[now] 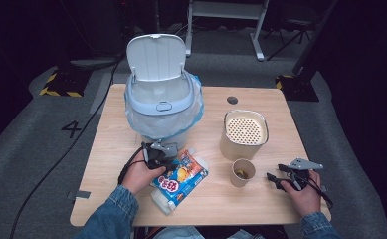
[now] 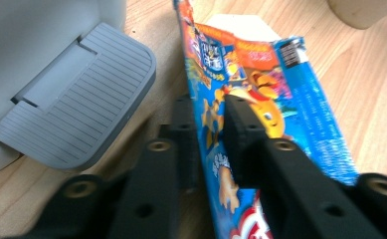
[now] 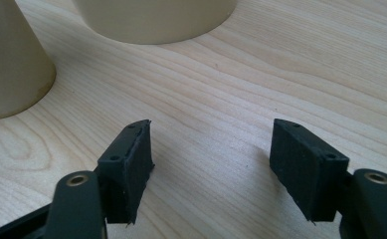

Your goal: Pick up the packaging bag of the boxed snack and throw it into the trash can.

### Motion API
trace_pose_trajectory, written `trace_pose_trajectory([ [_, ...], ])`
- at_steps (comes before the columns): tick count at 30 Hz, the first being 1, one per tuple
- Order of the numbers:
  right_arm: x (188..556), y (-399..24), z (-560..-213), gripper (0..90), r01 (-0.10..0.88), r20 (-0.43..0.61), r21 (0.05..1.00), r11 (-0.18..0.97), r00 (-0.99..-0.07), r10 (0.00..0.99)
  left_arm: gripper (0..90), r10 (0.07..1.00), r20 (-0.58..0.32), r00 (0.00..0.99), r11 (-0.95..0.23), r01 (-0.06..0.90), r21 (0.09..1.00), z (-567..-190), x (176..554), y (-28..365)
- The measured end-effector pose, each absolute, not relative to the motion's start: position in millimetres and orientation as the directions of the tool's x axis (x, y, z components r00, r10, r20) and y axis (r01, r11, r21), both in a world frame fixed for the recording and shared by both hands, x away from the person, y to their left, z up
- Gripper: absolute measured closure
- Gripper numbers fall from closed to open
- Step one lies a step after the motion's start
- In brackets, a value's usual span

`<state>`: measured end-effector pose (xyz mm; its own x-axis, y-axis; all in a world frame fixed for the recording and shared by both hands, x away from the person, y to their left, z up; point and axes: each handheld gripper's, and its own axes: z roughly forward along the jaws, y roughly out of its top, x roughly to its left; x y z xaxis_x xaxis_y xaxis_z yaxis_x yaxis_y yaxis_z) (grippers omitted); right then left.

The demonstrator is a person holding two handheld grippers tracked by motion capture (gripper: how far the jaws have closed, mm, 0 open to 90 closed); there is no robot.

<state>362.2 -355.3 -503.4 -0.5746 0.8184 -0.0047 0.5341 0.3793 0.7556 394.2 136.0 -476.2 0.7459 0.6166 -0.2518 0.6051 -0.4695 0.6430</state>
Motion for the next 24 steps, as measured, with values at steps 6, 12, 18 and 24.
trace_pose_trajectory([
  [6,362.3,-355.3,-503.4,33.2,0.534,-0.004,0.756,0.379,-0.575,0.818,89.0,0.573,-0.274,0.773,-0.453,0.577,0.679,-465.1,390.1,137.8],
  [12,362.2,-355.3,-503.4,33.2,0.534,-0.005,0.756,0.379,-0.575,0.818,89.3,0.535,-0.29,0.793,-0.411,0.544,0.731,-446.5,382.2,140.8],
  [18,362.3,-355.3,-503.4,33.2,0.534,-0.005,0.756,0.379,-0.575,0.818,89.3,0.522,-0.27,0.809,-0.369,0.5,0.784,-427.6,375.3,149.6],
  [24,362.3,-355.4,-503.4,33.2,0.534,-0.004,0.756,0.379,-0.575,0.818,89.3,0.516,-0.243,0.822,-0.301,0.439,0.846,-405.2,368.6,163.0],
])
